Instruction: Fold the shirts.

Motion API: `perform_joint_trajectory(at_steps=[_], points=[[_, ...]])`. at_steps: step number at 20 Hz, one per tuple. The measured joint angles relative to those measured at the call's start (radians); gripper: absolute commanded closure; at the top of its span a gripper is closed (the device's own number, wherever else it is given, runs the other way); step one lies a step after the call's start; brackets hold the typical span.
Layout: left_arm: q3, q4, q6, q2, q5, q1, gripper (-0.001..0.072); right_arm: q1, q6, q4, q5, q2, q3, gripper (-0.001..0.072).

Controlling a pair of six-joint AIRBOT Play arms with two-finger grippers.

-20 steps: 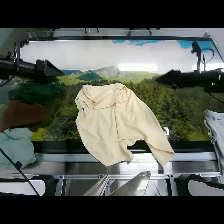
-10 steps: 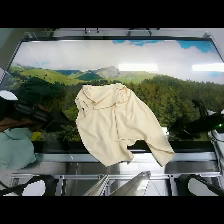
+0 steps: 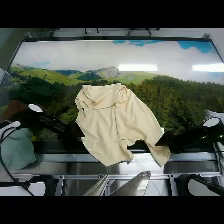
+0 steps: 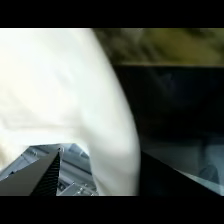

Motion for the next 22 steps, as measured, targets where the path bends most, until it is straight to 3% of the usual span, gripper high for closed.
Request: perform_joint_trajectory(at_steps=[1, 2, 3, 7, 10, 12, 17, 20, 22], points=[[0.024, -0.006, 0.001, -0.036, 0.006, -0.032, 0.0438, 0.015, -0.028, 0.014, -0.018, -0.014, -0.005, 0.0583], [0.050, -0.010, 0.003, -0.064, 0.007, -0.061, 0.0535, 0.025, -0.056, 0.043, -0.050, -0.024, -0.008, 0.0618], [0.078, -0.015, 0.003, -0.093, 0.014, -0.092, 0.0696, 0.034, -0.087, 0.092, -0.086, -0.030, -0.008, 0.0699], [0.169, -0.010, 0.020, -0.136, 0.002, -0.175, 0.0686, 0.044, -0.185, 0.262, -0.069, -0.025, 0.003, 0.0694], [0.240, -0.043, 0.030, -0.044, -0.134, -0.166, 0.0684, 0.029, -0.238, 0.439, 0.048, 0.068, 0.058, 0.0694], [0.300, -0.151, 0.039, 0.076, -0.230, -0.120, 0.0684, -0.005, -0.256, 0.613, 0.136, 0.167, 0.127, 0.0694], [0.567, -0.677, 0.105, 0.447, -0.386, 0.124, 0.0683, -0.150, -0.323, 1.138, 0.279, 0.420, 0.393, 0.0693], [0.776, -0.906, 0.135, 0.602, -0.401, 0.356, 0.0682, -0.271, -0.357, 1.320, 0.268, 0.521, 0.575, 0.0694], [0.898, -0.989, 0.143, 0.666, -0.365, 0.542, 0.0682, -0.348, -0.364, 1.351, 0.216, 0.566, 0.658, 0.0694]])
